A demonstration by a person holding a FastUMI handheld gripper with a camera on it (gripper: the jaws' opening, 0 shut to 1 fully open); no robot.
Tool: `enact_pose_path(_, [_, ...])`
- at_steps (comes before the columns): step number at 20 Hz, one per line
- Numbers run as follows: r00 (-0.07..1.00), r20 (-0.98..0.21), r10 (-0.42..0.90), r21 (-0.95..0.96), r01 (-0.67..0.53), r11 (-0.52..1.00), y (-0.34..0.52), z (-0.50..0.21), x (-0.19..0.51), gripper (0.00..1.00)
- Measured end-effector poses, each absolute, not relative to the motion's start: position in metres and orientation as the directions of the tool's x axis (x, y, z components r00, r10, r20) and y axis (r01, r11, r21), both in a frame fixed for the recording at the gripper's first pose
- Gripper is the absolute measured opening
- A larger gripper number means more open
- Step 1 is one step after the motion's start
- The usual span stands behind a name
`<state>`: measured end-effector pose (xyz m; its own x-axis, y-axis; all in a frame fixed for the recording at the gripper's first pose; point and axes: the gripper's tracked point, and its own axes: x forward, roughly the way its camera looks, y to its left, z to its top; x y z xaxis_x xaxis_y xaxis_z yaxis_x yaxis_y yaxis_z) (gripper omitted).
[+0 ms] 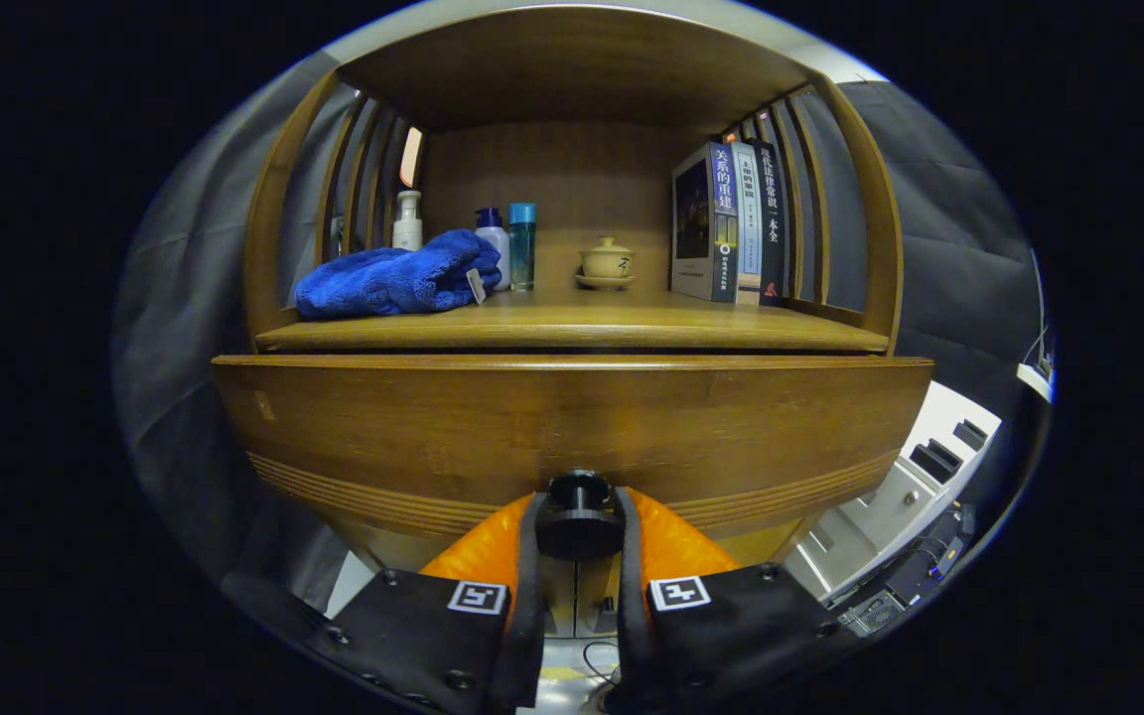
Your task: Pull open the drawer, take out the items inside it, and place them on the countertop above the cabinet.
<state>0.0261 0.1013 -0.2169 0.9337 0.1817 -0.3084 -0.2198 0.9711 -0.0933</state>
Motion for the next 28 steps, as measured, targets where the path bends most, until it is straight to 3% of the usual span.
enact_pose_path(21, [0.915,-0.375,0.148,-0.115,-0.204,0.972,0.078,-0.221,-0.061,0.39])
enact_pose_path(22, [0.913,-0.38,0.146,-0.117,-0.205,0.972,0.076,-0.221,-0.064,0.39])
enact_pose_path(23, [0.91,-0.385,0.152,-0.107,-0.208,0.972,0.076,-0.22,-0.07,0.32])
enact_pose_path(28, [0.901,-0.408,0.147,-0.108,-0.208,0.972,0.075,-0.223,-0.082,0.32])
